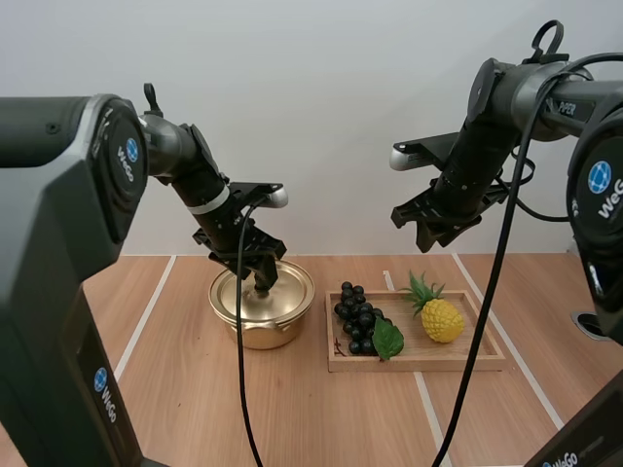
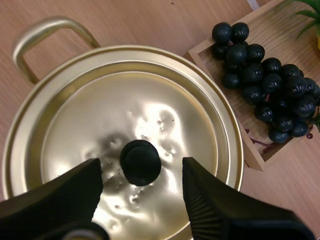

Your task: Open the pot, put the pineapple inside, and close it

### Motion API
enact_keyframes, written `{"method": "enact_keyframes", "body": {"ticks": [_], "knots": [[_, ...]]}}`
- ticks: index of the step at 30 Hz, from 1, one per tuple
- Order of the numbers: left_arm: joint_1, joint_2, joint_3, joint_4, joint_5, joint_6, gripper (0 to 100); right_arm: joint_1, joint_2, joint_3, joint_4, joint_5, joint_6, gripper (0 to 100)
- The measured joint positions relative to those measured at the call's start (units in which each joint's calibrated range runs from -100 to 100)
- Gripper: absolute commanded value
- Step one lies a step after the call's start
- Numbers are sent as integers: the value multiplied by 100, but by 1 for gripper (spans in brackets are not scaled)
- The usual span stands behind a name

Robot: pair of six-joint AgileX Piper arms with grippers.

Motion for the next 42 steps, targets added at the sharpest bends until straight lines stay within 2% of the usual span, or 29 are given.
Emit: {"method": "enact_keyframes", "body": {"ticks": [11, 13, 14, 19, 24, 36, 38, 42], "knots": [[-3, 198, 0, -147, -217, 20, 78, 0, 0, 0, 0, 0, -9, 50], [-3, 207, 0, -147, -265, 32, 74, 0, 0, 0, 0, 0, -9, 49], [-3, 207, 0, -147, -306, 44, 70, 0, 0, 0, 0, 0, -9, 48], [-9, 239, 0, -179, -403, 94, 32, 0, 0, 0, 0, 0, -9, 48], [-12, 239, 0, -205, -334, 183, 0, 0, 0, 0, 0, 0, -9, 48], [-12, -24, -408, -293, -19, 325, 0, 0, 0, 0, 0, 0, -9, 49], [-12, -306, -743, -302, 188, 313, 0, 0, 0, 0, 0, 0, -9, 55], [-12, -1075, -1534, -316, 538, 277, 0, 0, 0, 0, 0, 0, -9, 80]]}}
